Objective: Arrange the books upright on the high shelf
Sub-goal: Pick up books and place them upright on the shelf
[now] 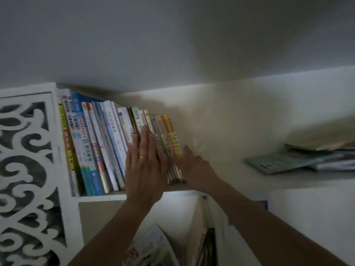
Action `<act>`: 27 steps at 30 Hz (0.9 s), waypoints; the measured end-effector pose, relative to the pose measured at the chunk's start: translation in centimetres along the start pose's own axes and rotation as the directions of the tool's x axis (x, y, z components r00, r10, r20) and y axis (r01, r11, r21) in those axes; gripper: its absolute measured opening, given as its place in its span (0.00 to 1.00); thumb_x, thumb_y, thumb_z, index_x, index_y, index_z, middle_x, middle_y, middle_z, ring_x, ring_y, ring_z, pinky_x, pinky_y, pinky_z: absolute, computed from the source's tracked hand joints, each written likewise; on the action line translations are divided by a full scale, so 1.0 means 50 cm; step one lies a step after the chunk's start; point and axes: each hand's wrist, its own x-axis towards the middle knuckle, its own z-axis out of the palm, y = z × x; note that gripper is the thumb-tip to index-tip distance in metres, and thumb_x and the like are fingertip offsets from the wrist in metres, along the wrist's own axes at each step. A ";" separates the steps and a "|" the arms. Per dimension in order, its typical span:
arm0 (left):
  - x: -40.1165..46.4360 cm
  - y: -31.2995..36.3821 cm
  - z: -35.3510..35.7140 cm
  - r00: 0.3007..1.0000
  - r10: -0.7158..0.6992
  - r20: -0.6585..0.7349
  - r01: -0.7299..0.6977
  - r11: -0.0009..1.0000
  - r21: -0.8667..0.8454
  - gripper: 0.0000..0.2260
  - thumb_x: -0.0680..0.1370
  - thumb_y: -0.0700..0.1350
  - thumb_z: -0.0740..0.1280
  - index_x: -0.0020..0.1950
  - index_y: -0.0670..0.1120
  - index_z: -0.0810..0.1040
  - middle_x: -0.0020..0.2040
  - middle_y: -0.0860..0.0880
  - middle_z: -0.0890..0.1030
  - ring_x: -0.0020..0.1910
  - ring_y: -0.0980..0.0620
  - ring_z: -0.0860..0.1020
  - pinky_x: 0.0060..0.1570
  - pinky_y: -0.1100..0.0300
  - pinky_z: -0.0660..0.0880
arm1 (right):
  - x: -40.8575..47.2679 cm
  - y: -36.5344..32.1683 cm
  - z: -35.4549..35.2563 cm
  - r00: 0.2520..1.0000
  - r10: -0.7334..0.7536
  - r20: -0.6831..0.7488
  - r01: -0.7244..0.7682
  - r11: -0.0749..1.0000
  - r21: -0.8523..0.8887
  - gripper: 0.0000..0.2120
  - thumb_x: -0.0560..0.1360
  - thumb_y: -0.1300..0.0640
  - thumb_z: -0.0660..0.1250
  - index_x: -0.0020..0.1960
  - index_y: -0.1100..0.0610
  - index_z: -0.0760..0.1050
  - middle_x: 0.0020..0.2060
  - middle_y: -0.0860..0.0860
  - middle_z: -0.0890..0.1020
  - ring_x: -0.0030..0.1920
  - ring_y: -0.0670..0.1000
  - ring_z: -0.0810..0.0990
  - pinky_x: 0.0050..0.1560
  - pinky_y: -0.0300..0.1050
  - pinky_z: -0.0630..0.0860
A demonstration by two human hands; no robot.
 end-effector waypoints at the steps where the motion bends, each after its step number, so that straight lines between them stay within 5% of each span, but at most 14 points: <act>1: -0.008 0.025 -0.003 0.999 0.055 -0.005 -0.055 0.999 -0.004 0.29 0.86 0.54 0.49 0.83 0.40 0.49 0.83 0.40 0.48 0.83 0.43 0.46 0.80 0.43 0.51 | -0.012 0.007 -0.017 0.999 -0.007 -0.031 0.003 0.993 -0.118 0.28 0.83 0.44 0.53 0.81 0.49 0.54 0.71 0.61 0.72 0.63 0.65 0.77 0.60 0.61 0.76; 5: -0.014 0.158 -0.001 0.966 0.249 -0.063 -0.255 0.960 -0.113 0.27 0.86 0.52 0.53 0.81 0.38 0.60 0.80 0.36 0.61 0.80 0.37 0.58 0.77 0.40 0.58 | -0.068 0.056 -0.127 0.997 -0.065 -0.045 0.044 0.930 -0.366 0.31 0.82 0.44 0.60 0.80 0.55 0.55 0.67 0.59 0.72 0.68 0.63 0.71 0.65 0.58 0.72; 9: 0.023 0.345 0.016 0.965 0.249 -0.083 -0.263 0.907 -0.330 0.26 0.84 0.55 0.57 0.78 0.43 0.67 0.74 0.40 0.72 0.71 0.39 0.70 0.71 0.43 0.69 | -0.105 0.173 -0.298 0.989 -0.064 -0.137 -0.009 0.881 -0.474 0.26 0.81 0.50 0.63 0.75 0.57 0.63 0.66 0.58 0.73 0.66 0.61 0.71 0.60 0.54 0.72; 15: 0.074 0.640 0.067 0.952 0.298 0.065 -0.218 0.814 -0.539 0.30 0.78 0.66 0.60 0.75 0.52 0.69 0.68 0.48 0.78 0.66 0.44 0.76 0.60 0.49 0.75 | -0.164 0.348 -0.609 0.928 -0.026 -0.372 -0.206 0.797 -0.568 0.20 0.80 0.51 0.64 0.71 0.53 0.70 0.63 0.55 0.76 0.64 0.58 0.73 0.58 0.51 0.72; 20: 0.114 0.851 0.098 0.913 0.386 0.132 -0.272 0.816 -0.510 0.36 0.73 0.74 0.57 0.75 0.56 0.67 0.66 0.50 0.78 0.64 0.45 0.76 0.60 0.48 0.73 | -0.186 0.476 -0.825 0.825 0.187 -0.534 -0.444 0.798 -0.406 0.18 0.82 0.49 0.62 0.69 0.55 0.73 0.62 0.56 0.80 0.62 0.57 0.78 0.61 0.50 0.72; 24: 0.143 0.925 0.145 0.896 0.405 0.182 -0.330 0.882 -0.337 0.31 0.75 0.71 0.59 0.70 0.53 0.71 0.61 0.48 0.79 0.58 0.43 0.78 0.56 0.48 0.74 | -0.172 0.549 -0.897 0.748 0.524 -0.408 -0.615 0.778 -0.128 0.25 0.83 0.44 0.59 0.66 0.64 0.74 0.60 0.62 0.80 0.57 0.59 0.77 0.60 0.52 0.70; 27: 0.161 0.929 0.155 0.885 0.432 0.172 -0.381 0.886 -0.266 0.24 0.79 0.67 0.58 0.68 0.53 0.73 0.58 0.48 0.79 0.55 0.44 0.77 0.52 0.50 0.74 | -0.139 0.573 -0.902 0.725 0.603 -0.333 -0.635 0.772 0.015 0.30 0.79 0.38 0.64 0.66 0.63 0.71 0.55 0.58 0.79 0.55 0.57 0.76 0.57 0.51 0.71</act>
